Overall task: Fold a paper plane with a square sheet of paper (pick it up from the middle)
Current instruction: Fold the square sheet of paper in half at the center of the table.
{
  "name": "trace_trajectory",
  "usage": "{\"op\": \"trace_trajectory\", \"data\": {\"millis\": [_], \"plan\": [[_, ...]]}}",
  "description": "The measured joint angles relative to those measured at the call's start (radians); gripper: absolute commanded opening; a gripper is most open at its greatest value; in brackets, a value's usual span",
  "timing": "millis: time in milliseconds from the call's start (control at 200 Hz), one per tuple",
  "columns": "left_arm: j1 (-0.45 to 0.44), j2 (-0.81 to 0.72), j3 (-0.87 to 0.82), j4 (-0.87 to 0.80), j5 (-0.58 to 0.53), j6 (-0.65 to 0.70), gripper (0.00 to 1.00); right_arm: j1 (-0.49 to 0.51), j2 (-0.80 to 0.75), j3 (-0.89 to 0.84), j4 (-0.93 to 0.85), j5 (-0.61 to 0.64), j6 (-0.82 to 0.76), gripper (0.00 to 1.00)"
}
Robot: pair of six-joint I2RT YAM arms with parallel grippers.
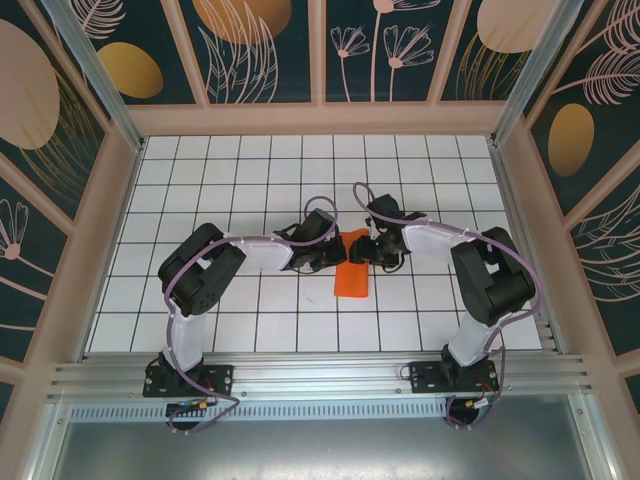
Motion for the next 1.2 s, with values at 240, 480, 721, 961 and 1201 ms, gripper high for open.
{"op": "trace_trajectory", "data": {"millis": [240,480,721,961,1201], "plan": [[-0.003,0.000,0.000,0.000,-0.013,0.008,0.08,-0.023,-0.056,-0.005,0.006,-0.005,0.010,0.60],[-0.003,0.000,0.000,0.000,-0.013,0.015,0.08,-0.051,-0.188,-0.075,0.115,-0.146,0.054,0.25],[-0.003,0.000,0.000,0.000,-0.013,0.016,0.08,-0.051,-0.144,-0.148,0.225,-0.268,0.098,0.20],[-0.003,0.000,0.000,0.000,-0.013,0.018,0.08,-0.055,-0.091,-0.180,0.247,-0.269,0.101,0.21],[-0.003,0.000,0.000,0.001,-0.012,0.019,0.07,-0.065,-0.058,-0.200,0.255,-0.261,0.085,0.22]]}}
